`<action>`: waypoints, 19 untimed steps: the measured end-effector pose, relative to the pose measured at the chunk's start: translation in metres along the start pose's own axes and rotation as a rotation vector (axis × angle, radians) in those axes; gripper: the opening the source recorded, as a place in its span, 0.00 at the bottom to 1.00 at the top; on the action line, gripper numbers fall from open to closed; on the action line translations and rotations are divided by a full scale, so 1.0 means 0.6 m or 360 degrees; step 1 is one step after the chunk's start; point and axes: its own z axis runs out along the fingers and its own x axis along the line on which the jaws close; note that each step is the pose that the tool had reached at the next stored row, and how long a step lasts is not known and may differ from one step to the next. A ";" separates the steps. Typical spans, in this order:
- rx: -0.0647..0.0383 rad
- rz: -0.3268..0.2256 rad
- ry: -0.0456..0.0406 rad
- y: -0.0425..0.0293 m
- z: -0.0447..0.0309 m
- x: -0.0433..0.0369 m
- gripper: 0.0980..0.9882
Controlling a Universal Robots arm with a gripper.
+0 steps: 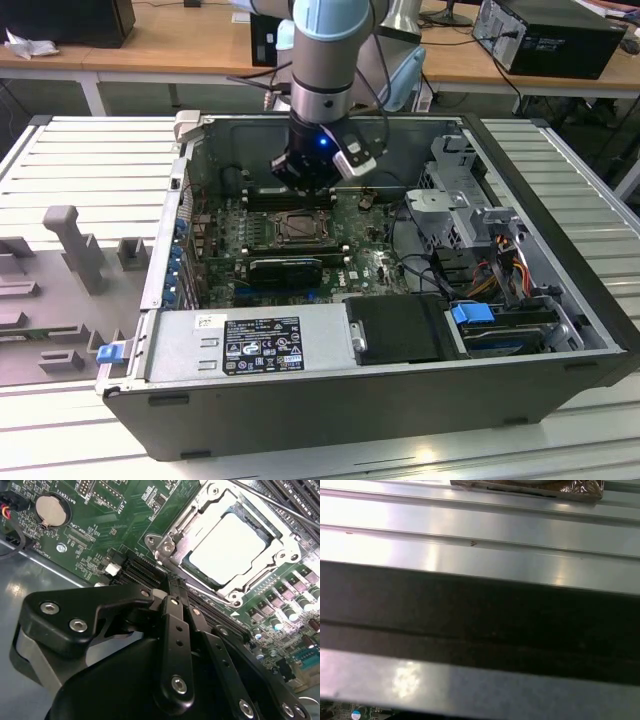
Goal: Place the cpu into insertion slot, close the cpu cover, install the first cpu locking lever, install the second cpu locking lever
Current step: 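Install the first cpu locking lever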
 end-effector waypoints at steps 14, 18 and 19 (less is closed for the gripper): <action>0.0041 0.0002 0.0004 -0.001 0.008 -0.001 0.01; 0.0038 0.0002 0.0004 -0.001 0.011 -0.002 0.01; 0.0031 0.0002 0.0003 -0.001 0.011 -0.002 0.01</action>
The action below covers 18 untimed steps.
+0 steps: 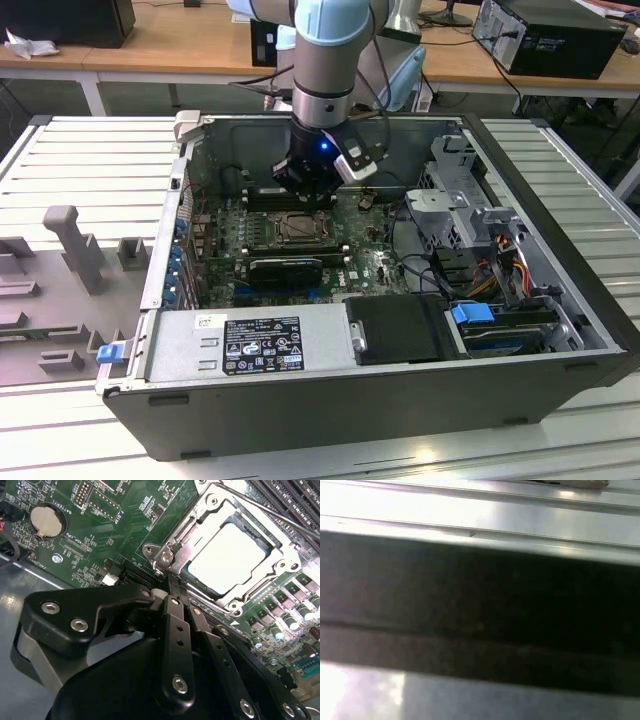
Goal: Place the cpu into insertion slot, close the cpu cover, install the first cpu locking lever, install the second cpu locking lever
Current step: 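Install the first cpu locking lever, then install the second cpu locking lever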
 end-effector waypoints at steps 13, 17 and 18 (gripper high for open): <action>0.0000 0.0000 0.0000 -0.005 -0.027 0.001 0.01; 0.0000 0.0000 0.0000 -0.008 -0.028 0.001 0.01; 0.0000 0.0000 0.0000 -0.009 -0.028 0.001 0.01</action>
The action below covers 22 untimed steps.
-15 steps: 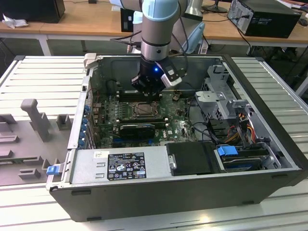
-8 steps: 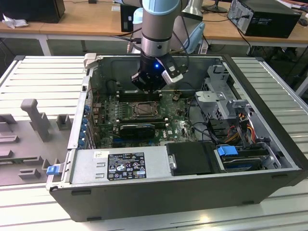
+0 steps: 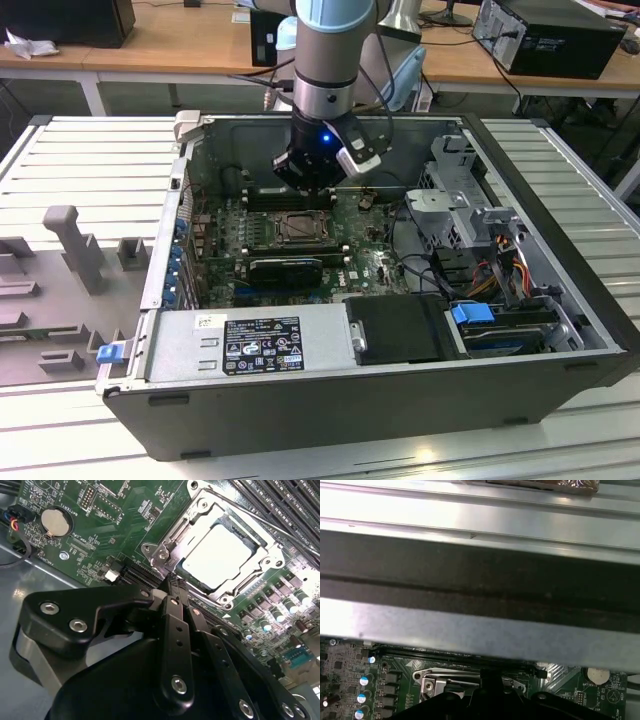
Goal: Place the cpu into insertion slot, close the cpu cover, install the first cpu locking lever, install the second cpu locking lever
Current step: 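Install the second cpu locking lever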
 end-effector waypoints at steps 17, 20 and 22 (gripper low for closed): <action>0.0002 0.0000 0.0000 -0.028 -0.003 0.003 0.01; 0.0002 0.0000 0.0000 -0.028 -0.005 0.003 0.01; 0.0002 0.0000 0.0000 -0.028 -0.006 0.003 0.01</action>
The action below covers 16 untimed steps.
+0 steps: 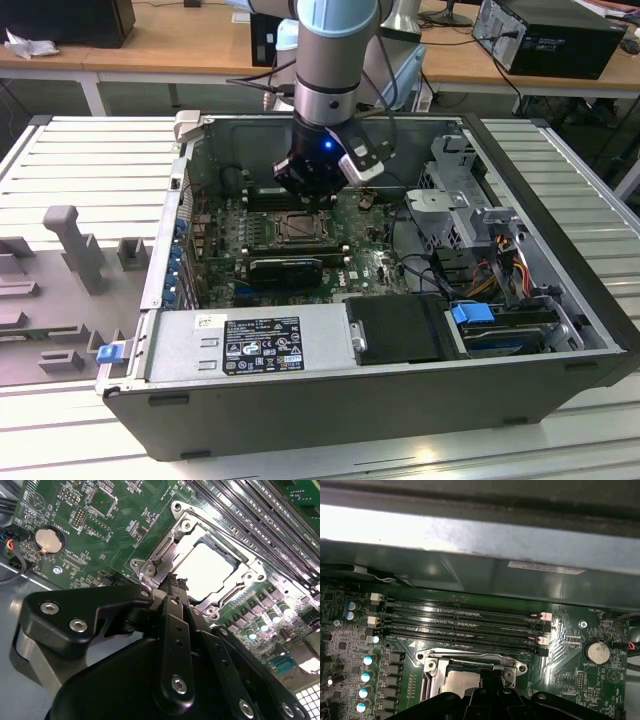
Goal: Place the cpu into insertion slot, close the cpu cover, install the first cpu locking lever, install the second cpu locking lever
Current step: 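Install the second cpu locking lever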
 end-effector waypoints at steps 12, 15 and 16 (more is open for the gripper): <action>0.0003 0.0000 0.0000 -0.009 -0.005 0.001 0.01; 0.0003 0.0000 0.0000 -0.014 -0.005 0.002 0.01; 0.0003 0.0000 0.0000 -0.015 -0.005 0.002 0.01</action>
